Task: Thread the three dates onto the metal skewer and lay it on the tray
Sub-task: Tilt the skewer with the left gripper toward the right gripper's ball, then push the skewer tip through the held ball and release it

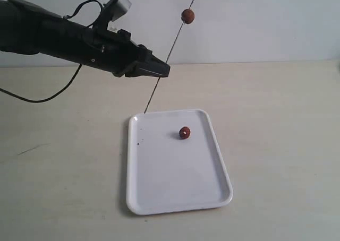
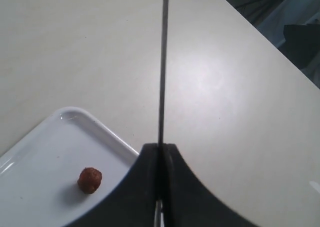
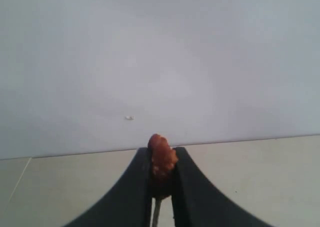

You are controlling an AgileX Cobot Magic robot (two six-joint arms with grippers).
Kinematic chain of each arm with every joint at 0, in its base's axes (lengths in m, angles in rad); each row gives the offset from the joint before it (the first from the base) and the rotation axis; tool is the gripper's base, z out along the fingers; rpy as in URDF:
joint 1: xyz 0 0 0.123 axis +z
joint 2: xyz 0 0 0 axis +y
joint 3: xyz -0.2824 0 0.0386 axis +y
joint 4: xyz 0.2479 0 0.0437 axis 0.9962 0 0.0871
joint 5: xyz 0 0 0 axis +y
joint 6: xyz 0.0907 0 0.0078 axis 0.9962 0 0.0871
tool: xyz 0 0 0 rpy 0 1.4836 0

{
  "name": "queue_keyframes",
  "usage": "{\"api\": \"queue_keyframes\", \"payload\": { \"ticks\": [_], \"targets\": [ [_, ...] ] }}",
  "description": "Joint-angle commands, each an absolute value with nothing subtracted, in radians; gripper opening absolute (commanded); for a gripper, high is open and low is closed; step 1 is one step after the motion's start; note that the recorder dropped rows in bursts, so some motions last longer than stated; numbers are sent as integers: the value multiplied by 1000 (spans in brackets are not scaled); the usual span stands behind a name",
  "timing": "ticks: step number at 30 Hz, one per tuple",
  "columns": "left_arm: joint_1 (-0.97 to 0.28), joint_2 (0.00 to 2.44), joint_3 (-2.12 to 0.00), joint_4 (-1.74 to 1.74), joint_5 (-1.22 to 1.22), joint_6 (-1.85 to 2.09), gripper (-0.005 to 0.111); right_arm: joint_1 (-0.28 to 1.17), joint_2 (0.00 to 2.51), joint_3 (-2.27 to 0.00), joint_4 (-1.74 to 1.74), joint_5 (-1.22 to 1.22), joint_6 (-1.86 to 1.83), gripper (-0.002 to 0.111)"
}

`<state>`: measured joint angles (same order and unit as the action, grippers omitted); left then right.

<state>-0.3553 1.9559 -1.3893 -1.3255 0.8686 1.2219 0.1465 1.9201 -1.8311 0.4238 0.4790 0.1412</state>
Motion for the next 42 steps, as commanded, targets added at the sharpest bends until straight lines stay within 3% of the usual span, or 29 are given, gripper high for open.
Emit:
{"api": "queue_keyframes", "payload": {
  "ticks": [1,24,42],
  "targets": [
    [-359,1954,-1388,-1348,826,1223,0,146,1921,-1832,454,511,104,8],
    [-359,1954,-1388,-1454,821,1282,0,197,1921,-1832,428,622,79,4],
    [-359,1954,-1402,-1738,815,1467,0,197,1921,-1830,435,703,41,4]
  ]
}}
